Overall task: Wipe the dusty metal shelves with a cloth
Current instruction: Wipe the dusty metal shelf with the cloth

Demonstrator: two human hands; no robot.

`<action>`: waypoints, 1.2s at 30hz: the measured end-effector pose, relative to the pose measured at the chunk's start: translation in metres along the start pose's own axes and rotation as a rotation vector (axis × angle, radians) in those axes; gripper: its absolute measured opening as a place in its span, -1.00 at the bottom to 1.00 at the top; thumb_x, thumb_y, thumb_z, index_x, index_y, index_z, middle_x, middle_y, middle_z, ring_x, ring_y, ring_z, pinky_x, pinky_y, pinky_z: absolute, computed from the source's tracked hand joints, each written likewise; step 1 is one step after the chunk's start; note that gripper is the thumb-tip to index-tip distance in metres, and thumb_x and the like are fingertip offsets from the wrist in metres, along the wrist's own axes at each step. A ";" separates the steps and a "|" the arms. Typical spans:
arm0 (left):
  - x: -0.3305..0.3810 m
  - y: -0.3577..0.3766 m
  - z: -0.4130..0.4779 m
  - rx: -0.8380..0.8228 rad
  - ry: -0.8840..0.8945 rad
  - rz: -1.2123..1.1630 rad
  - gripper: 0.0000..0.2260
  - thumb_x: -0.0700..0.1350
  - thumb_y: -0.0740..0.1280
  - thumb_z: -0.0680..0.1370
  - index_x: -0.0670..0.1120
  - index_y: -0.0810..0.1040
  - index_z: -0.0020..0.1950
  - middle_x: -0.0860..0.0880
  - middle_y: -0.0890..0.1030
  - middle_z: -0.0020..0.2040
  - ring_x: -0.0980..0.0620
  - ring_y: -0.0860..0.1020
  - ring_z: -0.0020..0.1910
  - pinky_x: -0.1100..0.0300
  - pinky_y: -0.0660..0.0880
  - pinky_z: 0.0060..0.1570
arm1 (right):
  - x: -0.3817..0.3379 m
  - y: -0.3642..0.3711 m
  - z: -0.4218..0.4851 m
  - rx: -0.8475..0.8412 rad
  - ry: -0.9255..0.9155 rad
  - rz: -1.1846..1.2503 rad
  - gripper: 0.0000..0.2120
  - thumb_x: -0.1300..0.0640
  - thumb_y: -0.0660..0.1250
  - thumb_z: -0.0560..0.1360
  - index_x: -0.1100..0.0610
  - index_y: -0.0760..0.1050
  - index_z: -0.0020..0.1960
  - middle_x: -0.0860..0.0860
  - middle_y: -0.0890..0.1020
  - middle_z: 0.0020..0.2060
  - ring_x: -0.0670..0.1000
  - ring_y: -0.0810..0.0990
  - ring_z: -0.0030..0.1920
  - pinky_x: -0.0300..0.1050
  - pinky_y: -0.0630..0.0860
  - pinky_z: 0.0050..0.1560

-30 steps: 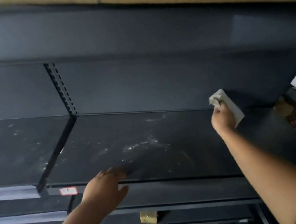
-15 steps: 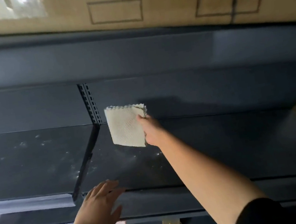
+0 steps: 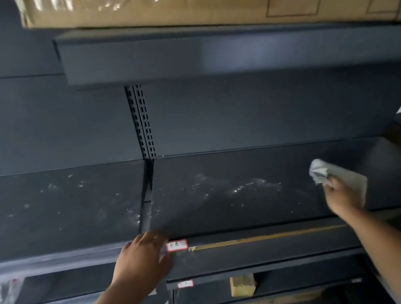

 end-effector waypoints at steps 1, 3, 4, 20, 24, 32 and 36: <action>-0.001 -0.001 -0.001 0.008 0.012 0.004 -0.60 0.12 0.20 0.51 0.11 0.39 0.34 0.09 0.45 0.33 0.04 0.42 0.26 0.10 0.37 0.22 | -0.019 0.020 -0.008 -0.013 -0.039 -0.022 -0.71 0.13 0.14 0.57 0.11 0.46 0.25 0.27 0.63 0.06 0.33 0.59 -0.03 0.11 0.52 0.03; -0.006 -0.002 -0.004 0.023 0.034 0.016 -0.59 0.14 0.19 0.52 0.11 0.37 0.36 0.10 0.43 0.36 0.04 0.38 0.31 0.09 0.33 0.27 | -0.086 0.062 -0.034 -0.063 -0.171 0.014 -0.71 0.15 0.19 0.55 0.09 0.48 0.25 0.27 0.64 0.06 0.33 0.60 -0.02 0.05 0.52 -0.02; -0.009 -0.002 -0.005 0.026 0.041 0.027 -0.58 0.14 0.18 0.53 0.13 0.34 0.38 0.10 0.41 0.38 0.04 0.35 0.33 0.09 0.30 0.29 | -0.125 0.084 -0.052 -0.121 -0.234 0.065 -0.70 0.14 0.20 0.56 0.07 0.48 0.27 0.26 0.64 0.07 0.31 0.61 -0.01 0.00 0.50 -0.04; -0.070 -0.033 -0.023 0.091 -0.053 0.057 -0.72 0.03 0.23 0.50 0.13 0.43 0.21 0.07 0.58 0.12 0.01 0.53 0.06 0.09 0.50 -0.01 | -0.222 0.051 -0.110 -0.091 0.132 1.283 -0.85 0.18 0.21 0.56 0.01 0.54 -0.03 0.05 0.64 0.08 0.07 0.62 0.01 0.07 0.55 0.11; -0.071 -0.037 -0.021 0.109 -0.105 0.027 -0.74 -0.01 0.23 0.50 0.14 0.52 0.17 0.07 0.62 0.11 -0.01 0.58 0.00 0.12 0.55 -0.11 | -0.129 -0.025 -0.100 0.202 -0.029 0.665 -0.69 0.10 0.17 0.58 0.08 0.43 0.30 0.15 0.57 0.23 0.14 0.55 0.16 -0.08 0.42 0.14; -0.072 -0.038 -0.023 0.106 -0.188 0.010 -0.77 -0.01 0.25 0.51 0.17 0.51 0.14 0.10 0.62 0.11 0.03 0.59 -0.07 0.14 0.57 -0.18 | -0.171 0.084 -0.138 -0.027 -0.406 -0.057 -0.73 0.26 0.20 0.52 0.14 0.52 0.18 0.21 0.63 0.00 0.27 0.60 -0.11 0.02 0.48 -0.17; -0.075 -0.035 -0.025 0.097 -0.218 0.014 -0.75 0.00 0.26 0.50 0.21 0.50 0.15 0.13 0.61 0.14 0.01 0.59 -0.09 0.17 0.48 -0.25 | -0.292 0.156 -0.209 -0.286 -0.466 0.360 -0.70 0.21 0.17 0.55 0.11 0.48 0.26 0.15 0.64 0.06 0.21 0.59 0.00 -0.06 0.48 -0.03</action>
Point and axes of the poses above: each hand's wrist, its own z-axis towards the middle knuckle, its own y-axis out of the palm, x = y × z, the point moved 9 cm from there along z, towards the middle knuckle
